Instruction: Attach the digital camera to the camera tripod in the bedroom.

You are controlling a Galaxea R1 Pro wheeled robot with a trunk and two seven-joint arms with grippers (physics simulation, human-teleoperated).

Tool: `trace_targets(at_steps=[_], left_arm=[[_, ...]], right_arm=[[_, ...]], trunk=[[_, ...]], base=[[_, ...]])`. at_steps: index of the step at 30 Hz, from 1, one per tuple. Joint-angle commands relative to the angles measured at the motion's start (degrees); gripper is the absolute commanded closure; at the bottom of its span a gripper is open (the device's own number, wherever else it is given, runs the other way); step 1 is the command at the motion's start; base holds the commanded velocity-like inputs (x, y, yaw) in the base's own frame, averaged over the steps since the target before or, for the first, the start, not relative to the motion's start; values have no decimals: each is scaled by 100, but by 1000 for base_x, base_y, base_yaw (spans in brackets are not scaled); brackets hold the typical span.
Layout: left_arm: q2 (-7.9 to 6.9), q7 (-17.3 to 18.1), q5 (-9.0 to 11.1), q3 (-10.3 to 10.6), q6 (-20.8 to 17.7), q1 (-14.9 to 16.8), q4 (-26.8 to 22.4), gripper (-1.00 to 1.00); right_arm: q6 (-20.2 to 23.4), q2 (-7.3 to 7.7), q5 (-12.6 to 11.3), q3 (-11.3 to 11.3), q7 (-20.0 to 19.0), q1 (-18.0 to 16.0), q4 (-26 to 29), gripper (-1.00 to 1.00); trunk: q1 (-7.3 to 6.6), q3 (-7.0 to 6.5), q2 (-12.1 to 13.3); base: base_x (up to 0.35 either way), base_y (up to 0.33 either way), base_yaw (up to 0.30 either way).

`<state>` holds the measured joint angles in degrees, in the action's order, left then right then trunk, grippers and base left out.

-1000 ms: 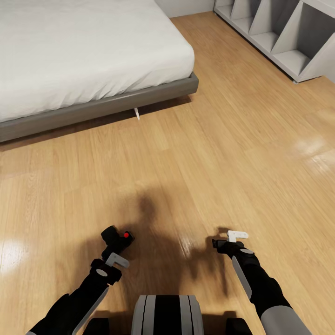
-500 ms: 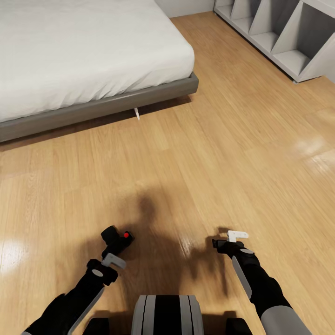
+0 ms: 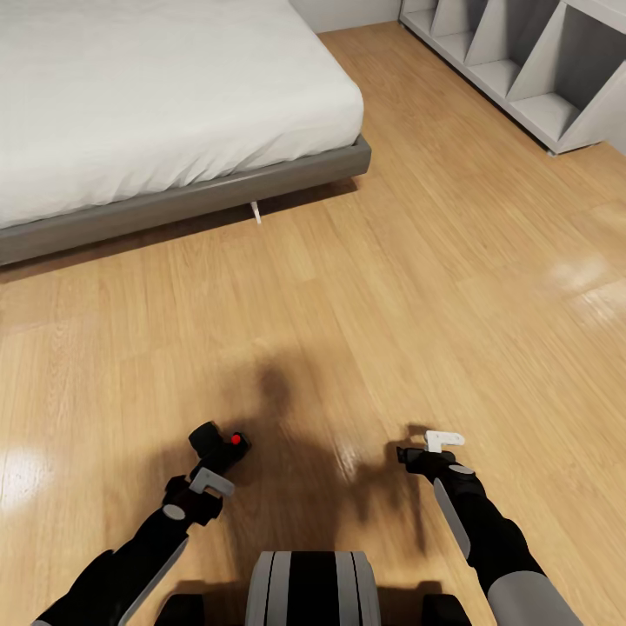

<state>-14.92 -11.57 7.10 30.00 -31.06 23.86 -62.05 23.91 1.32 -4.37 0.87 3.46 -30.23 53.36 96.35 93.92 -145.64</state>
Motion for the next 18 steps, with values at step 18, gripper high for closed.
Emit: trace_targets(at_steps=[18], left_arm=[[-90, -2, 23, 21, 136, 5, 59, -100]], right_arm=[[26, 2, -47, -1, 32, -1, 8, -100]], trunk=[[-1, 3, -1]], base=[[0, 0, 0]])
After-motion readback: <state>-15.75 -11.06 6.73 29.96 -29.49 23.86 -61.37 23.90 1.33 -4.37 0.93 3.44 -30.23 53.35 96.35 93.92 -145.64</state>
